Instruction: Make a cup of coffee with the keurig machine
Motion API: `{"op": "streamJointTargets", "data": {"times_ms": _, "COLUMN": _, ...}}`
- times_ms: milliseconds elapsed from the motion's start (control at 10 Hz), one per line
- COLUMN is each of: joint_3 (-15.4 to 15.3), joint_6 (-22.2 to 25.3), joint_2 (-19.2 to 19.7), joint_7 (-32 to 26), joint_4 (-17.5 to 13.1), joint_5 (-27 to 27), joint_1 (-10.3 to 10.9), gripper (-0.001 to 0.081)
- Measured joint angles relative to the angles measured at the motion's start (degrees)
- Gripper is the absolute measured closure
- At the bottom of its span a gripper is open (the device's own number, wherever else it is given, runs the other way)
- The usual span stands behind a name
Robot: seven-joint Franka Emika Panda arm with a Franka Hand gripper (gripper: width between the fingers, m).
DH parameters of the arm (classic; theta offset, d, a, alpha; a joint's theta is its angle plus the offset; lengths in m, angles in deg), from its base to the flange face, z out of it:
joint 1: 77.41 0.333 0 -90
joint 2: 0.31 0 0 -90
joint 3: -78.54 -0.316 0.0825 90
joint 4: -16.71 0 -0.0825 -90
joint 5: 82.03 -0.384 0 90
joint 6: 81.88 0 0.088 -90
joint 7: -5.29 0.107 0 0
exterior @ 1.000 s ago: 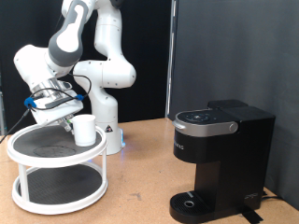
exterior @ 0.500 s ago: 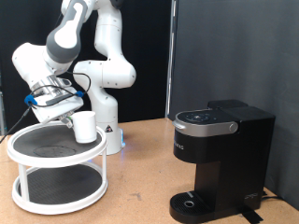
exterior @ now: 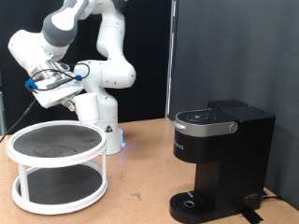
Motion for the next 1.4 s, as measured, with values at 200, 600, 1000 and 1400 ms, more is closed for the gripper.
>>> {"op": "streamJointTargets", "data": {"times_ms": 200, "joint_3": -0.34, "joint_6": -0.18, "joint_2": 0.93, "joint_7": 0.39, "joint_4": -0.6, "joint_5": -2.76, "joint_1": 1.31, "gripper": 0.0804}}
{"op": "streamJointTargets", "data": {"times_ms": 600, "joint_3": -6.67, "joint_6": -7.88, "joint_2": 5.41, "joint_7": 4.51, "joint_4": -1.56, "joint_5": -9.19, "joint_1": 6.76, "gripper": 0.0804}}
{"op": "streamJointTargets", "data": {"times_ms": 1000, "joint_3": -11.98, "joint_6": -16.93, "joint_2": 10.17, "joint_7": 4.37, "joint_4": -3.13, "joint_5": -18.41, "joint_1": 13.13, "gripper": 0.0804}}
{"op": "streamJointTargets", "data": {"times_ms": 1400, "joint_3": -15.42, "joint_6": -21.84, "joint_2": 15.58, "joint_7": 3.15, "joint_4": -6.13, "joint_5": -26.61, "joint_1": 18.71, "gripper": 0.0804}}
